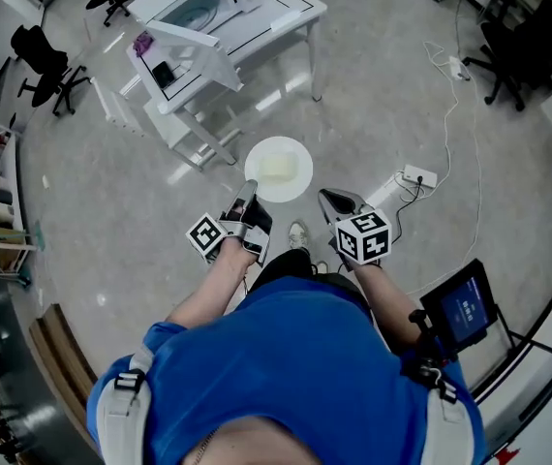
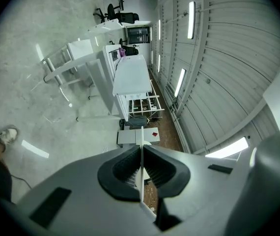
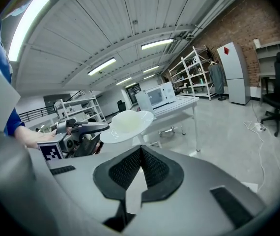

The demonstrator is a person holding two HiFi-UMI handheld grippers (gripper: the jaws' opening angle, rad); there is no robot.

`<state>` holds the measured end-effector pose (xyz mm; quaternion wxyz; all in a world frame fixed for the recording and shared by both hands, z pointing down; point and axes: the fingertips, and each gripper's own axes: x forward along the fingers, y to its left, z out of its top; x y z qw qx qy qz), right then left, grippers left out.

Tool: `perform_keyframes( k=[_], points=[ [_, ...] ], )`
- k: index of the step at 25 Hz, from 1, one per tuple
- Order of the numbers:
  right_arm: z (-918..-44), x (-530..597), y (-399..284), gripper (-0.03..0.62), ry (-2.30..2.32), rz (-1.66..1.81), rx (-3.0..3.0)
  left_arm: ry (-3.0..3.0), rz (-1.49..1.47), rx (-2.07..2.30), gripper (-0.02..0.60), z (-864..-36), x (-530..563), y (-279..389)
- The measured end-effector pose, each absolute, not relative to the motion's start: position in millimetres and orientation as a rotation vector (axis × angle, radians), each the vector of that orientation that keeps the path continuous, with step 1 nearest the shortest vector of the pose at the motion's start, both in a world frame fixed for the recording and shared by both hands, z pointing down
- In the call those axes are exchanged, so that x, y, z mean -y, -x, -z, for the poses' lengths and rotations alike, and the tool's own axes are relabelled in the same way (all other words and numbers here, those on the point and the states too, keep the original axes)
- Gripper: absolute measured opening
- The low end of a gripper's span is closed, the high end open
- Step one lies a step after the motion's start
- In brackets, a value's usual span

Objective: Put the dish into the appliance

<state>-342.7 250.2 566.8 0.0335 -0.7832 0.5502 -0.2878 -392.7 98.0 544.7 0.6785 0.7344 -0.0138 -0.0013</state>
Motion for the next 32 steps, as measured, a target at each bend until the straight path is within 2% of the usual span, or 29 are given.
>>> perform_keyframes(
  k=[10,20,32],
  points=[
    [-567.8,-264.9,262.2,0.000,2.458,0.886,-1.612,-1.645,-0.033,-0.006,0.018,-555.0,-103.9,299.1],
    [-551.0,-225.7,160.7,0.000,2.463,0.866,-1.666,-1.648,0.011,-0.003,0.018,-540.3,-65.9,201.0],
    [-549.7,-186.2,109.3,0.000,2.416,0.894,-1.768,-1.626,0.070,0.087,0.018,-544.9,-30.5,169.4]
  ],
)
